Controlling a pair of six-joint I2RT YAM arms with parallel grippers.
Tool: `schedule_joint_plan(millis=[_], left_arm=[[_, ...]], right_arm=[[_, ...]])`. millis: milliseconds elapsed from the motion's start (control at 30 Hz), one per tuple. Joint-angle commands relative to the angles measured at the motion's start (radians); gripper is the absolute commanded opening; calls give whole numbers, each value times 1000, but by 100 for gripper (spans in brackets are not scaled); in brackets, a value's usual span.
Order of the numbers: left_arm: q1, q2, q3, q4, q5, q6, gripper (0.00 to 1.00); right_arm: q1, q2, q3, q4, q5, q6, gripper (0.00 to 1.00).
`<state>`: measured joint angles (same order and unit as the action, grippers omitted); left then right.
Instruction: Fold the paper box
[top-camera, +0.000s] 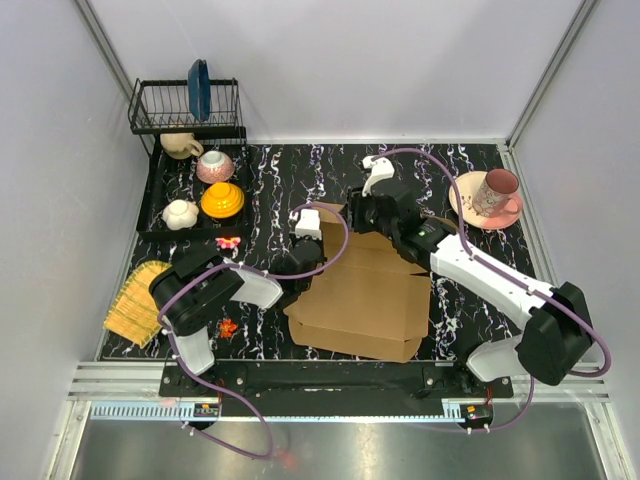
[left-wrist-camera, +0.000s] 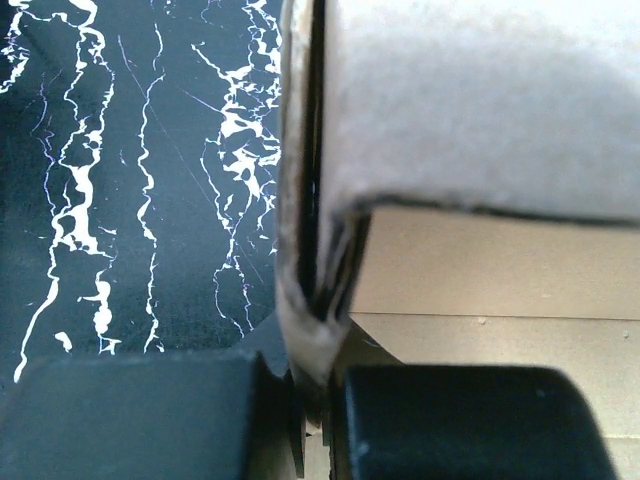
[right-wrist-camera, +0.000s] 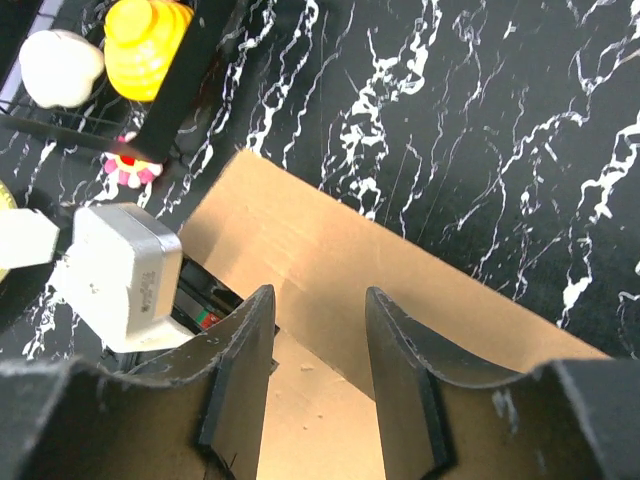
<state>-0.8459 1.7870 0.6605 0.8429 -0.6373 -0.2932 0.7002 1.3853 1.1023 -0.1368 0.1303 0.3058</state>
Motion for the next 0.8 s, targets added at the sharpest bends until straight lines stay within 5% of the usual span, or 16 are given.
schedule_joint_plan(millis=[0, 233, 467, 767], left_arm=[[2, -18, 4, -44, -58, -17, 0], [4, -70, 42, -255, -107, -18, 0], [13, -118, 160, -681, -47, -50, 0], [94, -110, 246, -884, 128, -133, 0]], right_arm=[[9, 20, -33, 13, -23, 49, 48], [9, -138, 27, -64, 168, -11, 60], [8, -319, -87, -182, 593, -123, 68], [5, -564, -291, -334, 565, 171, 64]])
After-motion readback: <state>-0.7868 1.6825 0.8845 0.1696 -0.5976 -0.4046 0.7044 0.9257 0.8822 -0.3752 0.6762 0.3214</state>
